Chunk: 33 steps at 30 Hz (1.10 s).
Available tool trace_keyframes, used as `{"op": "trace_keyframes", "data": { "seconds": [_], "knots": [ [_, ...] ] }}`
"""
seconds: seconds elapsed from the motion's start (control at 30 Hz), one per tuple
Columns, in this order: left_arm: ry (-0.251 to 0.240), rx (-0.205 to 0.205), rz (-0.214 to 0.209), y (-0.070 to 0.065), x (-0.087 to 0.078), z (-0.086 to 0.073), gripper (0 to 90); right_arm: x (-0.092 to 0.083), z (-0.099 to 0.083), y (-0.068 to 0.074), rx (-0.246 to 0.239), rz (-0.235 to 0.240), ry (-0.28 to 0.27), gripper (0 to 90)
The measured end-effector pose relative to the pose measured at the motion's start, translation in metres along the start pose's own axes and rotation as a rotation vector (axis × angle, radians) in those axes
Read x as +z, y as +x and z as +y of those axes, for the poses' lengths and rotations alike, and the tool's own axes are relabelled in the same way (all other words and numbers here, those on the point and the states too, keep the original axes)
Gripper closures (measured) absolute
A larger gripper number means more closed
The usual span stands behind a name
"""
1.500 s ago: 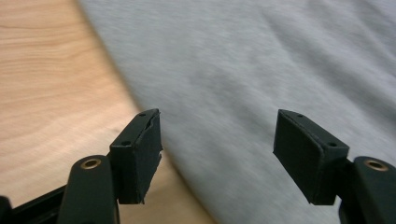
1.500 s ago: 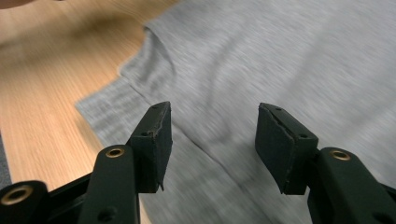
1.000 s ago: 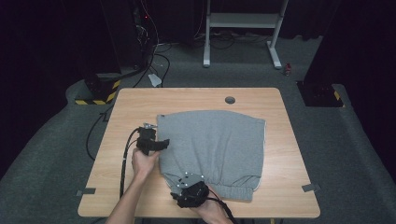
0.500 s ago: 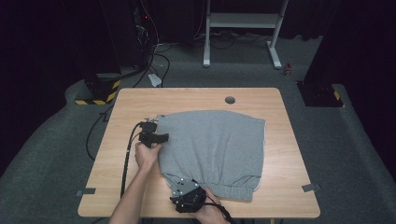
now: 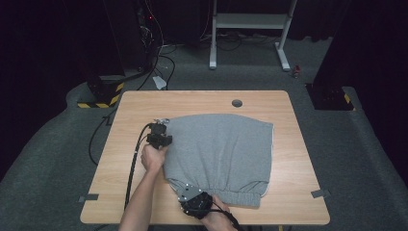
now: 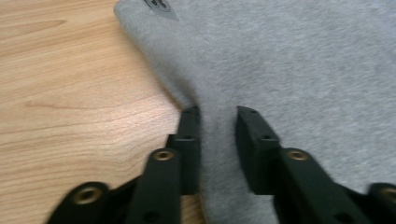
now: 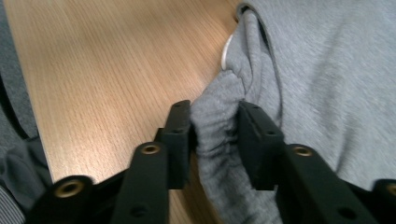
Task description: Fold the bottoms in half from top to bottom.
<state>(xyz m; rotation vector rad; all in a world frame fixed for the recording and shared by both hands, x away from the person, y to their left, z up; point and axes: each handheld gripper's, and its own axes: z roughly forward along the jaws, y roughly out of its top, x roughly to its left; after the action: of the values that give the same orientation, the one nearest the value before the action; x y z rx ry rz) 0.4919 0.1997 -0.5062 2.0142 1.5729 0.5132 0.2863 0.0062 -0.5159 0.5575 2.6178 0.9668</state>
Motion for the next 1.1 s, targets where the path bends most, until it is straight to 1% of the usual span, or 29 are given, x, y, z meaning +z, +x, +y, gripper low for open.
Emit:
{"op": "trace_keyframes", "data": {
  "seconds": [0.03, 0.1, 0.13, 0.2, 0.27, 0.33, 0.4, 0.43, 0.47, 0.5, 0.53, 0.57, 0.6, 0.63, 0.7, 0.73, 0.77, 0.8, 0.83, 0.87, 0.9, 0.93, 0.97, 1.1],
  "knots": [
    [0.005, -0.013, -0.018, 0.002, 0.000, 0.001, 83.0, -0.001, 0.000, 0.000, -0.004, -0.012, 0.011, 72.8],
    [0.007, -0.054, -0.050, 0.005, 0.000, 0.001, 84.3, -0.002, 0.001, 0.001, -0.014, -0.024, 0.019, 75.9],
    [0.010, -0.056, -0.058, 0.006, 0.000, 0.001, 84.7, -0.002, 0.000, 0.001, -0.009, -0.025, 0.020, 77.1],
    [0.012, -0.063, -0.074, 0.007, 0.000, 0.001, 85.1, -0.002, 0.000, 0.000, -0.013, -0.027, 0.016, 78.5],
    [0.011, -0.070, -0.091, 0.010, -0.001, 0.001, 85.4, -0.003, 0.000, -0.001, -0.008, -0.021, 0.013, 79.2],
    [-0.005, -0.087, -0.116, 0.012, -0.005, 0.002, 85.5, -0.004, -0.001, -0.002, 0.004, -0.010, 0.005, 79.6],
    [-0.039, -0.112, -0.144, 0.015, -0.011, 0.004, 85.7, -0.007, -0.001, -0.002, 0.007, -0.006, 0.001, 79.8],
    [-0.063, -0.132, -0.164, 0.017, -0.016, 0.005, 85.7, -0.008, -0.001, -0.002, 0.003, -0.006, -0.002, 79.8],
    [-0.075, -0.140, -0.175, 0.018, -0.018, 0.006, 85.8, -0.010, -0.001, -0.002, 0.001, -0.004, -0.009, 79.9],
    [-0.089, -0.138, -0.182, 0.018, -0.021, 0.006, 85.7, -0.011, -0.001, -0.002, 0.007, 0.000, -0.013, 79.9],
    [-0.093, -0.126, -0.178, 0.018, -0.023, 0.007, 85.8, -0.013, -0.001, -0.003, 0.007, 0.006, -0.017, 79.9],
    [-0.105, -0.130, -0.187, 0.018, -0.026, 0.007, 85.8, -0.013, -0.001, -0.003, 0.010, 0.015, -0.024, 79.9],
    [-0.112, -0.134, -0.193, 0.019, -0.028, 0.007, 85.8, -0.015, -0.001, -0.003, 0.004, 0.013, -0.023, 80.0],
    [-0.124, -0.138, -0.201, 0.021, -0.030, 0.007, 85.8, -0.016, -0.001, -0.003, 0.007, 0.016, -0.025, 80.0],
    [-0.135, -0.149, -0.216, 0.023, -0.034, 0.009, 85.8, -0.020, -0.001, -0.003, 0.011, 0.024, -0.029, 80.3],
    [-0.130, -0.133, -0.211, 0.023, -0.036, 0.011, 85.9, -0.022, -0.001, -0.004, 0.012, 0.031, -0.029, 80.4],
    [-0.131, -0.107, -0.201, 0.022, -0.038, 0.014, 85.9, -0.024, -0.001, -0.004, 0.010, 0.035, -0.037, 80.5],
    [-0.137, -0.100, -0.203, 0.021, -0.040, 0.016, 85.9, -0.027, 0.000, -0.005, 0.010, 0.034, -0.044, 80.5],
    [-0.152, -0.099, -0.218, 0.020, -0.044, 0.019, 85.9, -0.029, 0.000, -0.007, 0.015, 0.038, -0.050, 80.6],
    [-0.165, -0.097, -0.226, 0.018, -0.048, 0.022, 85.9, -0.032, 0.001, -0.008, 0.031, 0.046, -0.058, 80.6],
    [-0.165, -0.097, -0.226, 0.018, -0.048, 0.022, 86.0, -0.034, 0.002, -0.010, 0.037, 0.052, -0.068, 80.6],
    [-0.180, -0.075, -0.228, 0.015, -0.055, 0.028, 85.9, -0.036, 0.003, -0.012, 0.039, 0.054, -0.071, 80.6],
    [-0.191, -0.071, -0.235, 0.014, -0.059, 0.031, 86.0, -0.039, 0.005, -0.013, 0.038, 0.054, -0.070, 80.6],
    [-0.207, -0.056, -0.245, 0.013, -0.070, 0.039, 86.0, -0.047, 0.008, -0.016, 0.048, 0.053, -0.089, 80.7]
  ]
}}
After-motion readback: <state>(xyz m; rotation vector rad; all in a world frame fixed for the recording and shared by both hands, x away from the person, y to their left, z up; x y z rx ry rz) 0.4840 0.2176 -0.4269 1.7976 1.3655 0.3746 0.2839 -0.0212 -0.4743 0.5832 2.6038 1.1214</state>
